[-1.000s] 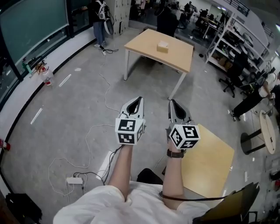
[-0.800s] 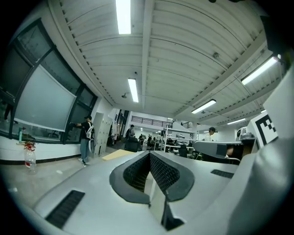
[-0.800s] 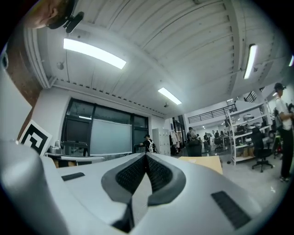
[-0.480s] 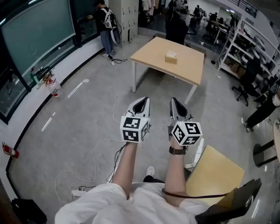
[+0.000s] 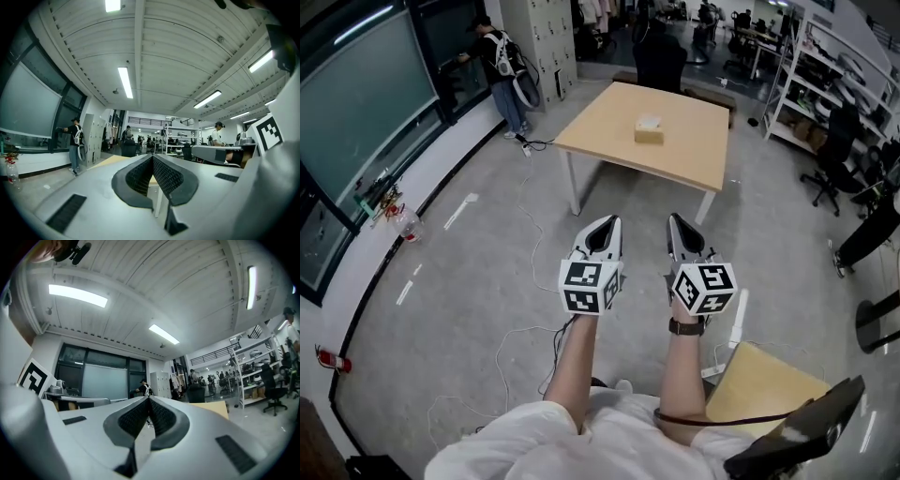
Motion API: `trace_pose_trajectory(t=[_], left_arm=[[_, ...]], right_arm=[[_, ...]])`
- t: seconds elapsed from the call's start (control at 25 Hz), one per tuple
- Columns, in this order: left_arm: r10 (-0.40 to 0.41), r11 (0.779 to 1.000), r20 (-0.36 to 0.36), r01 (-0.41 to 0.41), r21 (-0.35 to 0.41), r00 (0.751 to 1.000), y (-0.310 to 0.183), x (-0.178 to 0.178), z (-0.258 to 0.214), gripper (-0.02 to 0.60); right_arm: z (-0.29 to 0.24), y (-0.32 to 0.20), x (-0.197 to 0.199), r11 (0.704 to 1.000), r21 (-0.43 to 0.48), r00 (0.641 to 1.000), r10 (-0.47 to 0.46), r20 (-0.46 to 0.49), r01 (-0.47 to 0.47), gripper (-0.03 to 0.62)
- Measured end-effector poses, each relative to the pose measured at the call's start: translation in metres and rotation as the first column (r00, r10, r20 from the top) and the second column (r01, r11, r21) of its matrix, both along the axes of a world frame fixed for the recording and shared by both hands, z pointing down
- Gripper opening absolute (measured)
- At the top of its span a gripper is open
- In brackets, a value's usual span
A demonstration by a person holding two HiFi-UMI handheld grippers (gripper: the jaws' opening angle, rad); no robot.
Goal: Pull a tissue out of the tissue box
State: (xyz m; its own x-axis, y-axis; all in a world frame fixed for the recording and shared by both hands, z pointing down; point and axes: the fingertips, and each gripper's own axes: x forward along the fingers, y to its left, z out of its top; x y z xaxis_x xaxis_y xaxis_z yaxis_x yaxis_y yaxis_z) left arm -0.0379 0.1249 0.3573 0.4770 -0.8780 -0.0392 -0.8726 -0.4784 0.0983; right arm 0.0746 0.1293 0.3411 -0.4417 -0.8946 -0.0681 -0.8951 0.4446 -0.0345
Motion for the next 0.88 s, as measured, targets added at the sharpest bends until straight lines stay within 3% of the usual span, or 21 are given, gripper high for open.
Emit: trace_pose_trajectory(t=[0.2,0.56,0.68,0.88], left_arm=[[0.015,0.998,0.019,-0.014,-0.062,1.0,-0.059,0.023,0.027,-0.011],[0.091,0.994,0.008,-0.09,-0.067,0.996,-0.205,0.056,0.042,-0.011],[0.088,0.994,-0.02,-0.089,-0.07,0.996,-0.269,0.048,0.035,-0.011],[0.08,0.995,-0.059,-0.083,-0.05,0.995,-0.375,0.022,0.009,-0.011]], right_arm=[[0.037,-0.056,0.026,0.997,-0.083,1.0,0.011,0.004,-0.011,0.003],[0.053,-0.197,0.049,0.993,-0.099,0.998,0.053,-0.035,-0.057,0.002],[0.042,-0.259,0.05,0.993,-0.097,0.996,0.065,-0.056,-0.071,0.003],[0.012,-0.361,0.018,0.996,-0.073,0.995,0.039,-0.093,-0.046,0.003]])
